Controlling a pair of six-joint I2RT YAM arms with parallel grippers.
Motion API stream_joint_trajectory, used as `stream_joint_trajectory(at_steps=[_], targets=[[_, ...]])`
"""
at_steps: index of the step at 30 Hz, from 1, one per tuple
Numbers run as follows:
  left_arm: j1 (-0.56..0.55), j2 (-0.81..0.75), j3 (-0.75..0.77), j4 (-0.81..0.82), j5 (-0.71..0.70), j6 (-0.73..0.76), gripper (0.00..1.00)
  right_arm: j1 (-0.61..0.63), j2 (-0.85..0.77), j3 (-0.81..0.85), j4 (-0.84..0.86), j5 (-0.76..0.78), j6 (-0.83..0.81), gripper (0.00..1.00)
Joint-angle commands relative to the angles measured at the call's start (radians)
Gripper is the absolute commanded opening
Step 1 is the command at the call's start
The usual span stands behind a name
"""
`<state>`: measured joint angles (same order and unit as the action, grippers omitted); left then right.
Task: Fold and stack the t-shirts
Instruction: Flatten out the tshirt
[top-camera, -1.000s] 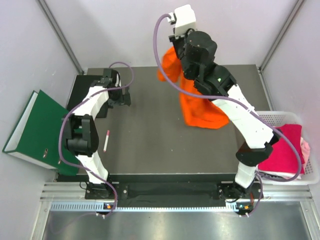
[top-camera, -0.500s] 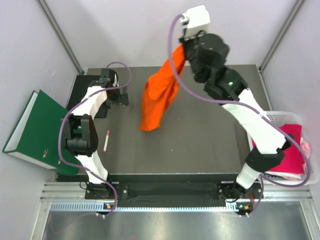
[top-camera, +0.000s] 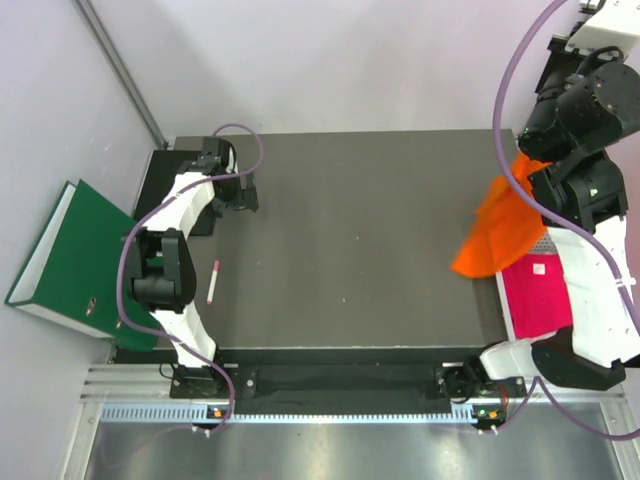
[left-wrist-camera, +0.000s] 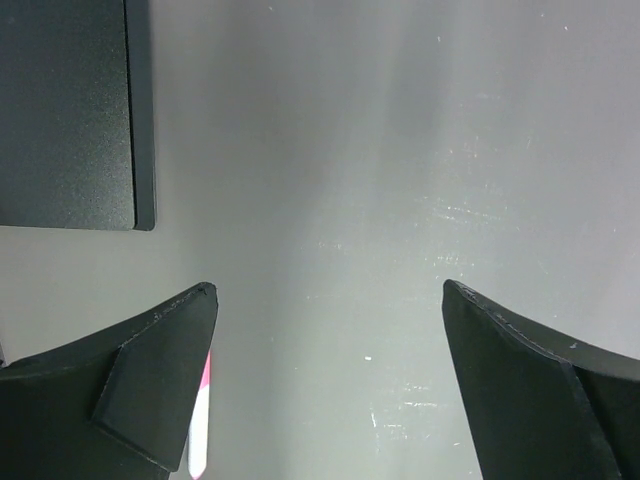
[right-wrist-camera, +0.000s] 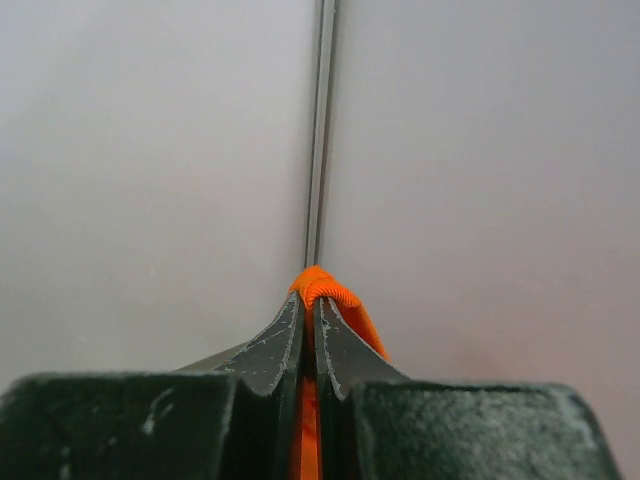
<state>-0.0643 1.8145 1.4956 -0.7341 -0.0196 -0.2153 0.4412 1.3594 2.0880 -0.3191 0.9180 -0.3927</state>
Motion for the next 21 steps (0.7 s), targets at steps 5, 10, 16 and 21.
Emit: stream_joint_trajectory(at_steps=[5, 10, 16, 21], targets=[[0.003, -0.032, 0.023, 0.001, 0.009, -0.019, 0.99, -0.009, 0.113, 0.099, -0.204, -0.251, 0.192, 0.0], [0.004, -0.046, 0.113, -0.047, -0.008, -0.022, 0.99, 0.02, 0.204, -0.064, -0.311, -0.554, 0.386, 0.0], [0.008, -0.081, 0.216, -0.056, -0.034, -0.05, 0.99, 0.172, 0.41, -0.226, -0.253, -0.898, 0.525, 0.0], [0.009, -0.109, 0.239, -0.039, -0.071, -0.065, 0.99, 0.293, 0.696, 0.066, -0.424, -1.154, 0.508, 0.0]])
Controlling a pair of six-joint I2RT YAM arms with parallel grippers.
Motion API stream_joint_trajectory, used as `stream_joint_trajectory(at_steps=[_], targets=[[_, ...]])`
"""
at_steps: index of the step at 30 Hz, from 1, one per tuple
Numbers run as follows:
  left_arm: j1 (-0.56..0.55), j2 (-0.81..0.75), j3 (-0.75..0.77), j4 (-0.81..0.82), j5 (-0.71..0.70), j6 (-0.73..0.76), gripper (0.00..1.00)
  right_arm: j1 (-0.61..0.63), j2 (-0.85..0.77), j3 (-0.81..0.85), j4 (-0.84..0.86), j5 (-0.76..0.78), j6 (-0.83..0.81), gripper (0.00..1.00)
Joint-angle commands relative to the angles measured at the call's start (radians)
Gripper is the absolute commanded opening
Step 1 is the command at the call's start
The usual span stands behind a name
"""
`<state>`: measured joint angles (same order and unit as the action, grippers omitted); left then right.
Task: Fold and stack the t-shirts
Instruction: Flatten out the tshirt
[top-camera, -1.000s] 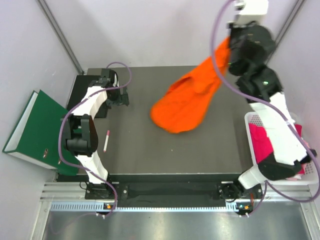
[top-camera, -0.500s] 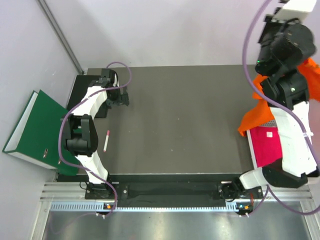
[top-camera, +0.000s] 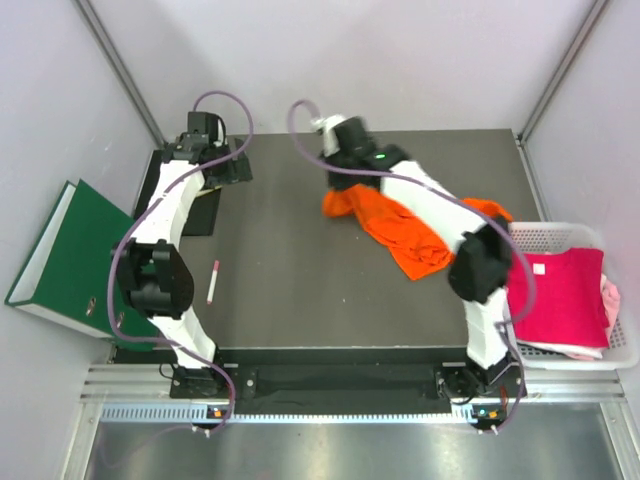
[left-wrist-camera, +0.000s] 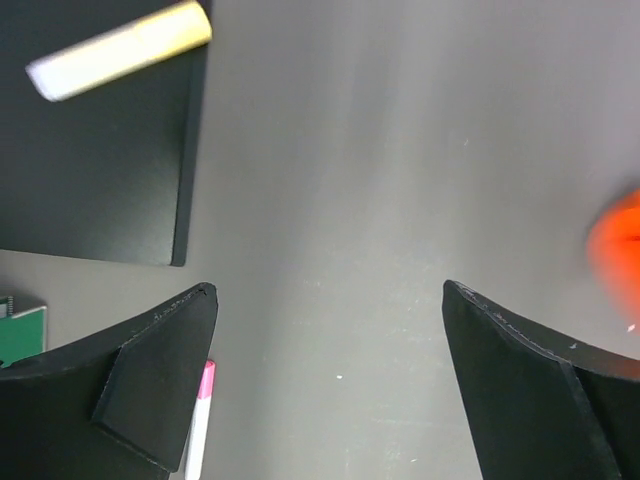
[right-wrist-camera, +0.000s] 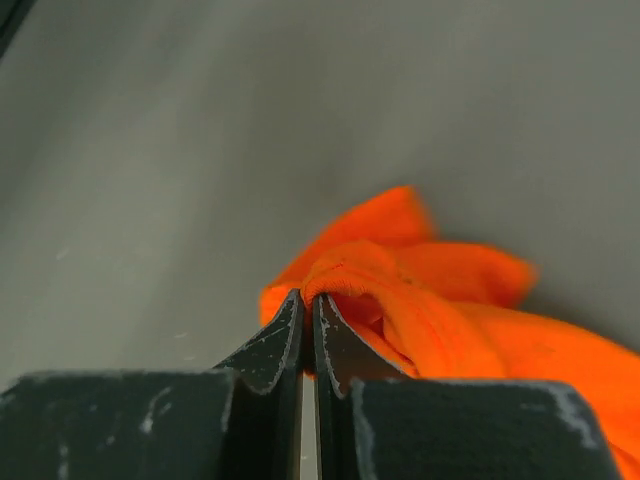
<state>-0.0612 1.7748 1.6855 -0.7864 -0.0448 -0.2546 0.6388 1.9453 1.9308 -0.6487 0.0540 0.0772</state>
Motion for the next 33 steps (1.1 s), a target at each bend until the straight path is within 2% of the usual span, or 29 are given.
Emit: stream_joint_trajectory(at_steps=[1, 4, 8, 9, 10, 12, 13, 16, 17, 21, 26, 30, 33], targets=[[0.006, -0.075, 0.051, 0.012, -0.056, -0.026, 0.99, 0.129, 0.177, 0.273, -0.109, -0.322, 0.036, 0.0], [0.012, -0.08, 0.042, 0.001, -0.095, -0.031, 0.99, 0.197, 0.237, 0.407, -0.106, -0.43, 0.052, 0.0], [0.024, -0.071, 0.019, -0.013, -0.118, -0.041, 0.99, 0.252, 0.219, 0.395, -0.008, -0.563, 0.099, 0.0], [0.027, -0.069, 0.011, -0.014, -0.115, -0.043, 0.99, 0.262, 0.219, 0.389, -0.002, -0.566, 0.104, 0.04], [0.029, -0.063, -0.001, -0.013, -0.113, -0.043, 0.99, 0.274, 0.213, 0.389, 0.0, -0.563, 0.104, 0.44], [0.029, -0.055, -0.01, -0.011, -0.093, -0.041, 0.99, 0.274, 0.201, 0.372, -0.002, -0.554, 0.104, 0.83], [0.029, -0.048, -0.023, -0.01, -0.078, -0.038, 0.99, 0.269, 0.173, 0.358, 0.0, -0.536, 0.102, 0.99], [0.027, -0.04, -0.038, -0.007, 0.005, -0.028, 0.99, 0.236, 0.069, 0.242, 0.032, -0.421, 0.101, 1.0], [0.027, -0.038, -0.043, -0.005, 0.084, -0.023, 0.99, 0.222, 0.037, 0.2, 0.053, -0.346, 0.102, 1.0], [0.008, -0.031, -0.087, 0.013, 0.241, 0.008, 0.99, 0.08, -0.094, -0.023, 0.049, -0.134, 0.124, 1.0], [-0.072, -0.026, -0.176, 0.018, 0.264, 0.035, 0.99, -0.14, -0.178, -0.225, 0.006, -0.028, 0.194, 0.97], [-0.135, -0.029, -0.256, 0.032, 0.258, 0.029, 0.99, -0.347, -0.203, -0.348, 0.02, -0.126, 0.281, 0.93], [-0.147, -0.029, -0.293, 0.044, 0.26, 0.023, 0.99, -0.486, -0.21, -0.489, 0.139, -0.348, 0.413, 0.89]])
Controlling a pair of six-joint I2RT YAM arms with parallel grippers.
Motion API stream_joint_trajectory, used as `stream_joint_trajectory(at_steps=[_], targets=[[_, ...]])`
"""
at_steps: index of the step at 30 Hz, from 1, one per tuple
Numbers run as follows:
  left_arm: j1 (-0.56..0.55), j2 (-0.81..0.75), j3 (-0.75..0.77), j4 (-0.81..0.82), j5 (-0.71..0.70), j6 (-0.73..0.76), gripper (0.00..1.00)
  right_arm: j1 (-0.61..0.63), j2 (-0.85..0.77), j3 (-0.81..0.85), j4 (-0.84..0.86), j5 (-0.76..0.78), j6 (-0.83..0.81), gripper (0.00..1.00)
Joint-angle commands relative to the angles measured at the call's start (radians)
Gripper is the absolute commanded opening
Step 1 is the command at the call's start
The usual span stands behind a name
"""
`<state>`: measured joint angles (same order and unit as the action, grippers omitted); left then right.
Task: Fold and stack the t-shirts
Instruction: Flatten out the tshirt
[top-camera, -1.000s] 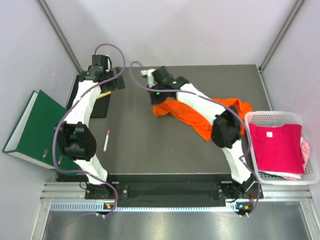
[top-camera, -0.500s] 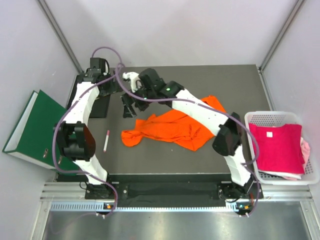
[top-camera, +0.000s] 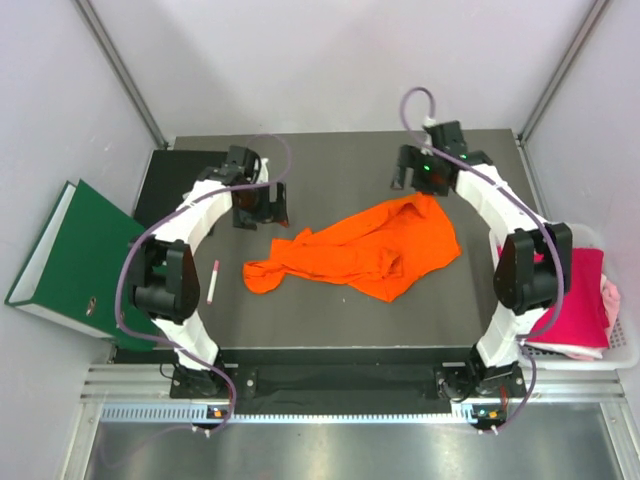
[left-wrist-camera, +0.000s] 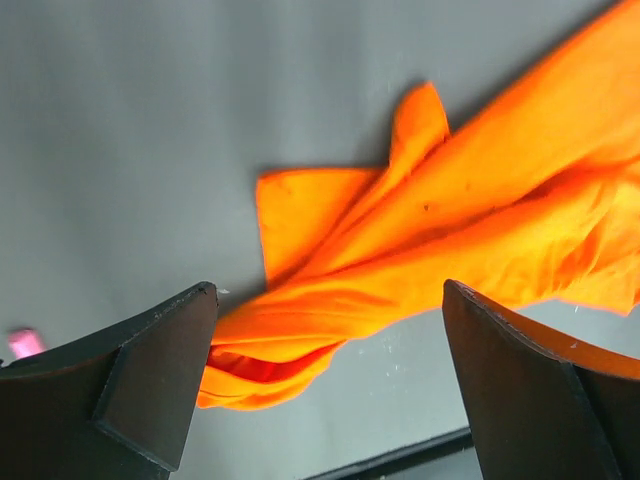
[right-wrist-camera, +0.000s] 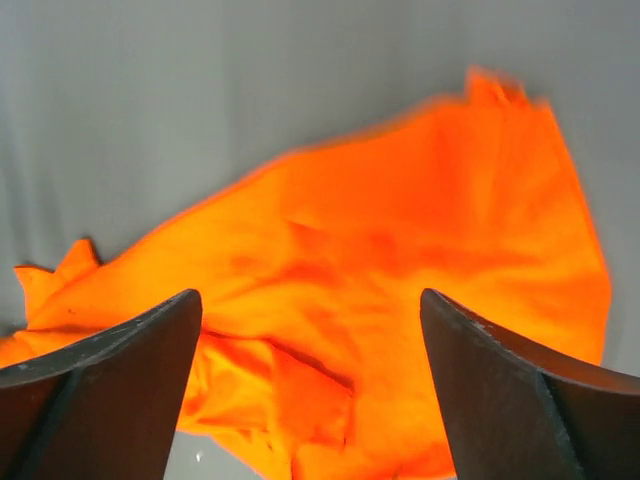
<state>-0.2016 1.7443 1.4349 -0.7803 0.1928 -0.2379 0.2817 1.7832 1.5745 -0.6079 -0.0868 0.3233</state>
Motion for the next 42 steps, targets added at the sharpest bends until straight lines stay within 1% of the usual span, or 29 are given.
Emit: stream_joint_trajectory(at_steps=[1, 2, 3, 4, 7, 9, 12, 17, 18, 19, 21, 23, 27, 29, 30, 34, 42], targets=[[-0.007, 0.001, -0.045, 0.036, 0.016, 0.003, 0.99, -0.156, -0.053, -0.175, 0.193, -0.316, 0.247, 0.84], [-0.009, 0.004, -0.048, 0.035, 0.011, 0.003, 0.99, -0.176, -0.057, -0.244, 0.236, -0.345, 0.284, 0.84], [-0.009, 0.004, -0.048, 0.032, 0.008, 0.008, 0.99, -0.202, -0.065, -0.269, 0.27, -0.372, 0.315, 0.83], [-0.009, 0.004, -0.048, 0.029, 0.004, 0.008, 0.99, -0.208, -0.068, -0.289, 0.296, -0.404, 0.353, 0.83], [-0.009, 0.015, -0.039, 0.023, -0.009, 0.014, 0.99, -0.217, -0.061, -0.315, 0.326, -0.415, 0.402, 0.83], [-0.009, 0.024, -0.033, 0.021, -0.012, 0.015, 0.99, -0.225, -0.047, -0.324, 0.326, -0.412, 0.421, 0.82], [-0.009, 0.032, -0.027, 0.018, -0.012, 0.015, 0.99, -0.242, -0.036, -0.355, 0.35, -0.401, 0.468, 0.71], [-0.009, 0.041, -0.018, 0.013, -0.015, 0.018, 0.99, -0.274, -0.027, -0.441, 0.401, -0.372, 0.566, 0.7], [-0.009, 0.041, -0.014, 0.013, -0.019, 0.018, 0.99, -0.274, -0.034, -0.458, 0.431, -0.369, 0.613, 0.7], [-0.009, 0.043, -0.013, 0.015, -0.023, 0.02, 0.99, -0.309, -0.042, -0.478, 0.454, -0.369, 0.641, 0.7], [-0.009, 0.043, -0.013, 0.015, -0.027, 0.022, 0.99, -0.325, -0.062, -0.534, 0.493, -0.364, 0.712, 0.69], [-0.009, 0.041, -0.014, 0.013, -0.026, 0.02, 0.99, -0.332, -0.068, -0.568, 0.551, -0.361, 0.744, 0.69], [-0.009, 0.041, -0.016, 0.013, -0.026, 0.022, 0.99, -0.335, -0.051, -0.58, 0.6, -0.352, 0.812, 0.69], [-0.009, 0.041, -0.014, 0.012, -0.03, 0.025, 0.99, -0.34, -0.047, -0.603, 0.677, -0.35, 0.853, 0.69], [-0.009, 0.041, -0.013, 0.012, -0.032, 0.028, 0.99, -0.342, -0.041, -0.608, 0.7, -0.35, 0.885, 0.68], [-0.009, 0.043, -0.013, 0.009, -0.035, 0.028, 0.99, -0.343, -0.005, -0.604, 0.763, -0.349, 0.931, 0.65], [-0.009, 0.047, 0.001, 0.0, -0.052, 0.032, 0.99, -0.342, 0.104, -0.55, 0.775, -0.37, 0.961, 0.61]])
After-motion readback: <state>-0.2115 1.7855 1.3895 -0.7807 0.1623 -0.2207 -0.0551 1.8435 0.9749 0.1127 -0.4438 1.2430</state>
